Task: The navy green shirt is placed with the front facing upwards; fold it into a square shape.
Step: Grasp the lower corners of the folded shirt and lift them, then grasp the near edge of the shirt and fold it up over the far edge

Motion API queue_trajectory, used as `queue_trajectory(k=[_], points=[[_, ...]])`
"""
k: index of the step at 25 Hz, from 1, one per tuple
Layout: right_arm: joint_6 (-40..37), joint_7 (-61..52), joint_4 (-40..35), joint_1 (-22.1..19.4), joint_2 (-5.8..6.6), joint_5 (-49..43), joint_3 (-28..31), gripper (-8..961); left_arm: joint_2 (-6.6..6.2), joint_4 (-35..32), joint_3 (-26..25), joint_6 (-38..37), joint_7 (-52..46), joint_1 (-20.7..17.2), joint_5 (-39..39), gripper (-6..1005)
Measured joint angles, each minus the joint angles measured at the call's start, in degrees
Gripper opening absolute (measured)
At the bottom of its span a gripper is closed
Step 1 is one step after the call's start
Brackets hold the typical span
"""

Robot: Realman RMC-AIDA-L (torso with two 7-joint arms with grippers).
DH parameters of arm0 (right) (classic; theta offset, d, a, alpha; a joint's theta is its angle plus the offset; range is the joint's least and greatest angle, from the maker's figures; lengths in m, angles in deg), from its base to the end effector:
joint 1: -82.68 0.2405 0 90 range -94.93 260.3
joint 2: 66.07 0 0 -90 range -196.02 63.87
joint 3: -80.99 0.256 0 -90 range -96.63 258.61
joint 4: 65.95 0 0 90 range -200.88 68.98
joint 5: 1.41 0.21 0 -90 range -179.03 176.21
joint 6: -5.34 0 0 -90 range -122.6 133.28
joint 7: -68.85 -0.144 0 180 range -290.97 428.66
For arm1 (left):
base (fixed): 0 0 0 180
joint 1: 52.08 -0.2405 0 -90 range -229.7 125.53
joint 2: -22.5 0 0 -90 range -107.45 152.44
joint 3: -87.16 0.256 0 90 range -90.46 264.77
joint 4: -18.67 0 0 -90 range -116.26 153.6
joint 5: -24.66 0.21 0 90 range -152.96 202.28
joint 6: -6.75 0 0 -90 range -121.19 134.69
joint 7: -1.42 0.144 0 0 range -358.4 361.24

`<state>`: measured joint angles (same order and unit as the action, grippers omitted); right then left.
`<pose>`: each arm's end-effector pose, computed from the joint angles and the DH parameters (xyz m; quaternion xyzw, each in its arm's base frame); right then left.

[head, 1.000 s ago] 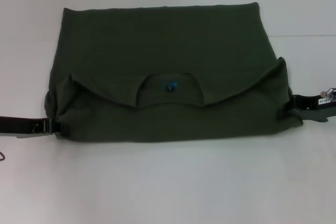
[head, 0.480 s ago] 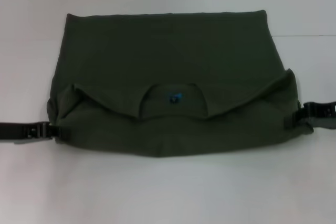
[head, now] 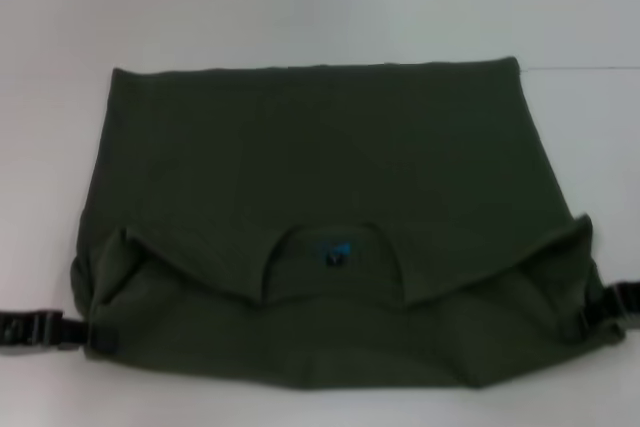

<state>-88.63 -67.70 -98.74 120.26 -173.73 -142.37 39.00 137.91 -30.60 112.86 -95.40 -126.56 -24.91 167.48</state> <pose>0.3070 0.3334 0.0461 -0.7788 0.6266 -0.0042 0.0306 -0.3283 0.2854 0.0618 -0.7771 -0.6171 -0.1029 0.0693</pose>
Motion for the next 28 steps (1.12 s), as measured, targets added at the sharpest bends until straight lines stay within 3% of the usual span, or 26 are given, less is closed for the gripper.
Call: queue_trajectory(k=[12,20,23,28], points=[[-9.2,4.79,0.0,0.75,0.6,-7.98,-1.29,50,-0.21,-0.07,-0.8,-13.71,3.82,-0.6,5.95,67],[-11.91,5.71,0.05,0.5,0.51,-8.28,-3.8,50,-0.19,-0.29,-1.31,-15.47,4.68,-0.87,8.02,67],[-11.47,5.81,0.04,0.39,0.74,-8.24,-2.64,50,-0.21,-0.28,-1.6,-15.53,4.99,-0.5,7.66,67],[-11.38,6.35,-1.34,0.17,0.99,-8.08,3.22,49,-1.53,-0.72,-6.36,-14.38,5.06,1.76,5.87,67]])
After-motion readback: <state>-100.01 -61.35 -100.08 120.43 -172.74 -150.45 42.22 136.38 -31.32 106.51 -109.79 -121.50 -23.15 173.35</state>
